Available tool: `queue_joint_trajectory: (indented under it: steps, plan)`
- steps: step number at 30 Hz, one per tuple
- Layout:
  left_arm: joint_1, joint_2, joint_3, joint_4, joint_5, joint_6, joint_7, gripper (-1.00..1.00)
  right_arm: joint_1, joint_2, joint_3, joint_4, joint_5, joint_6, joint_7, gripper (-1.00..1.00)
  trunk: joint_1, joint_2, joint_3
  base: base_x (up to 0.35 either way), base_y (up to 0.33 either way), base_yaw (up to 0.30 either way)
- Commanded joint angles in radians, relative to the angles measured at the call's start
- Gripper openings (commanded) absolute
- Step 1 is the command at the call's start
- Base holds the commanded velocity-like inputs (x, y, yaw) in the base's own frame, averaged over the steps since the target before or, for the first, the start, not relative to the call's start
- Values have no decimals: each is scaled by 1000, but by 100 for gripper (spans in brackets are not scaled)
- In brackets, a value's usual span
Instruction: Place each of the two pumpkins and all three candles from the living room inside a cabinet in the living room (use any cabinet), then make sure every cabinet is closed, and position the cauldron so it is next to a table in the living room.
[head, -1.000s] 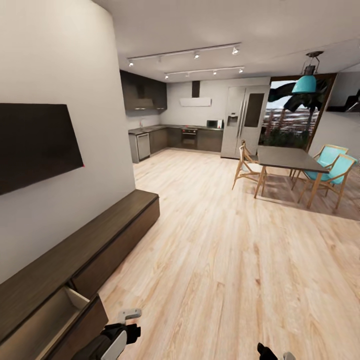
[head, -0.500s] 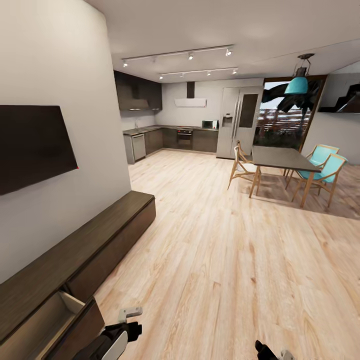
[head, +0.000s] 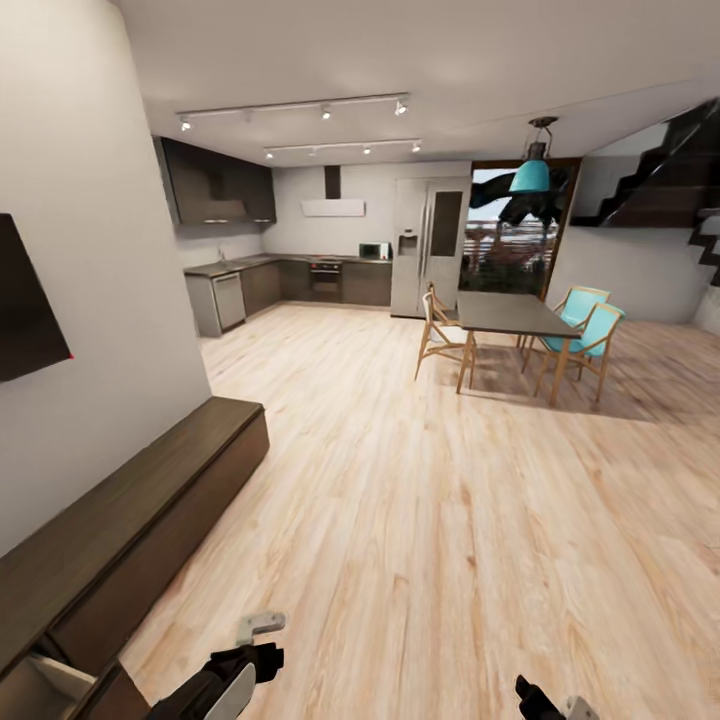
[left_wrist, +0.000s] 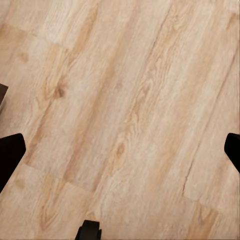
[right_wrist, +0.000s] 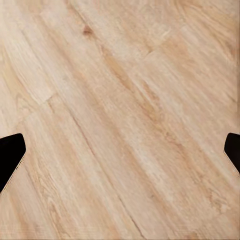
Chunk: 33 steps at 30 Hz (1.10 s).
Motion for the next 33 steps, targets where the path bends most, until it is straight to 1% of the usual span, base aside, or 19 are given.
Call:
queue_joint_trajectory:
  steps: [1,6,11,24,33]
  plan:
    - [-1,1,-6,-2,6,4,8,100,-1,0,5,2,-11,-1,7,100,1,-1,-1,317,-141,-277]
    - [-1,2,-5,-2,7,4,8,100,-1,1,5,2,-11,1,7,100,1,-1,3,318,-134,-277]
    - [-1,2,-1,-2,10,4,8,100,-1,1,5,2,-11,2,7,100,1,-1,6,320,-35,-276]
    - [-1,1,2,-2,12,4,8,100,-1,3,6,2,-10,-3,7,100,1,-1,16,331,-1,-276]
    - [-1,2,1,-2,12,4,8,100,-1,2,6,1,-10,-3,7,100,1,-1,22,332,64,-276]
